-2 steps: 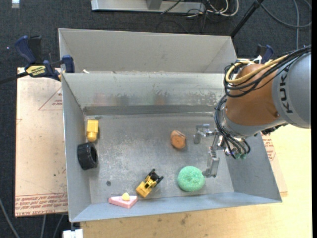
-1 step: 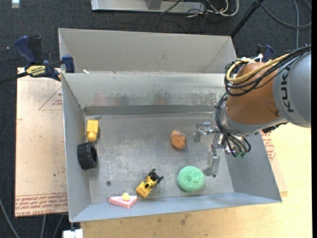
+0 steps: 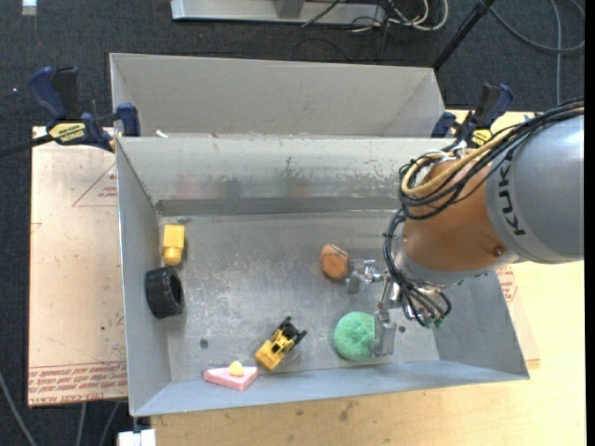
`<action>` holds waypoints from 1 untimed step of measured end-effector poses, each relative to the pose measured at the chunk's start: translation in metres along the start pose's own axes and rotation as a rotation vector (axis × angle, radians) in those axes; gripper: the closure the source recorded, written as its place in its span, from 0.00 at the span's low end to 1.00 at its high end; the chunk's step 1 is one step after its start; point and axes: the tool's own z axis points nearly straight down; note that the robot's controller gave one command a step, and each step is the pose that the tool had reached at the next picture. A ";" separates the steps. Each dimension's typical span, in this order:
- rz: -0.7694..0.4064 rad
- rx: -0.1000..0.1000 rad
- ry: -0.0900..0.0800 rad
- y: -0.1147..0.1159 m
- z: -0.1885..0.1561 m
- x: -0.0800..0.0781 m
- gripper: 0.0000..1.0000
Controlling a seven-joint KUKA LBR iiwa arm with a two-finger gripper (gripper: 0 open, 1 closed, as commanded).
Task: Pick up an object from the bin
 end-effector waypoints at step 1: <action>-0.015 0.000 0.004 0.005 0.012 0.006 0.00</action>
Offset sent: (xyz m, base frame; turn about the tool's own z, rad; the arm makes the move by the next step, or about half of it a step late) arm 0.0420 0.0076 0.0227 0.0751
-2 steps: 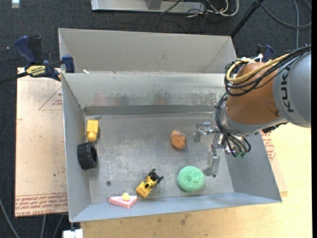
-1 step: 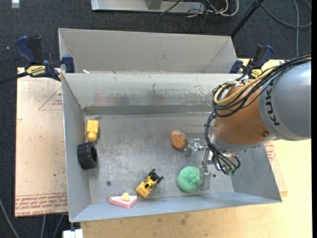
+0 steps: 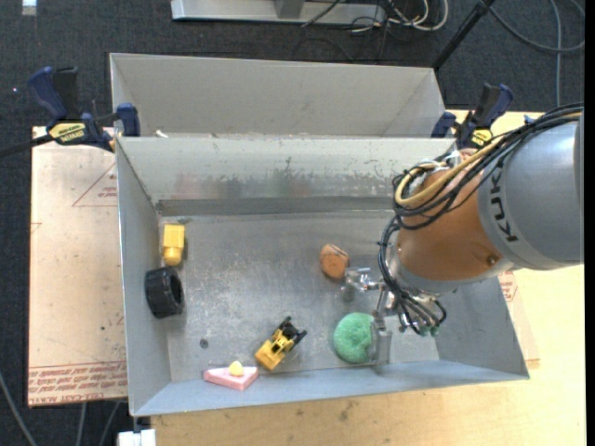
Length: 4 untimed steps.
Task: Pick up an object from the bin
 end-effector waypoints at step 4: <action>0.036 0.000 -0.008 0.013 0.003 -0.016 1.00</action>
Offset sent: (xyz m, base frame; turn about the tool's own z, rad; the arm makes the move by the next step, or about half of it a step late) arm 0.0000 0.0000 0.0000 0.0000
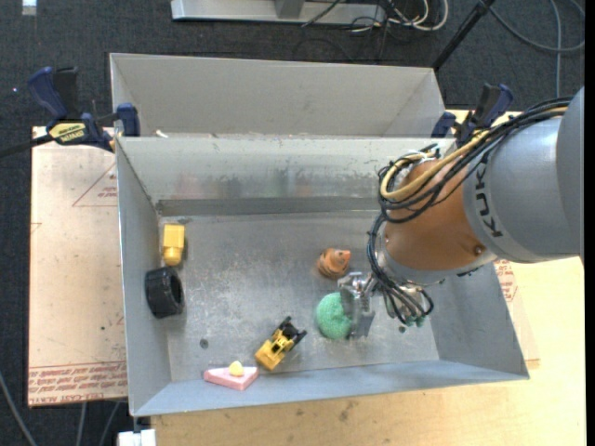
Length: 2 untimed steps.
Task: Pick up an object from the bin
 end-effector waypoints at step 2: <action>-0.001 -0.001 0.014 -0.013 -0.048 0.012 1.00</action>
Offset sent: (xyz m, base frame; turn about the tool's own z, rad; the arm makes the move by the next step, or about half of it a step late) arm -0.0174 -0.0256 0.0966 -0.0033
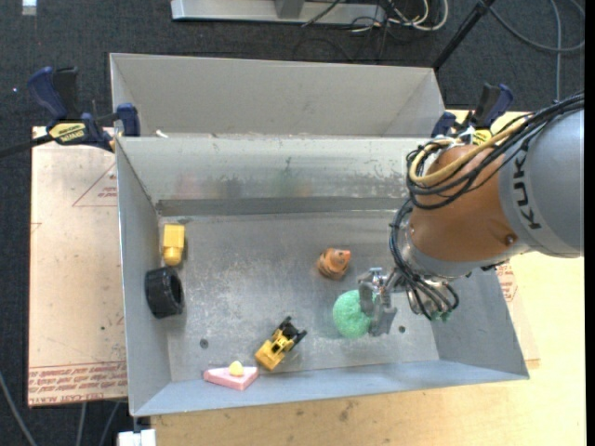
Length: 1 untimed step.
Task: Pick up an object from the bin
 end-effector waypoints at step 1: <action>-0.016 0.000 -0.008 0.015 -0.071 -0.036 1.00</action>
Offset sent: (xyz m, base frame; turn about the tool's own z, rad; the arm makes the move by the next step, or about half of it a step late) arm 0.0000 0.0000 0.0000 0.0000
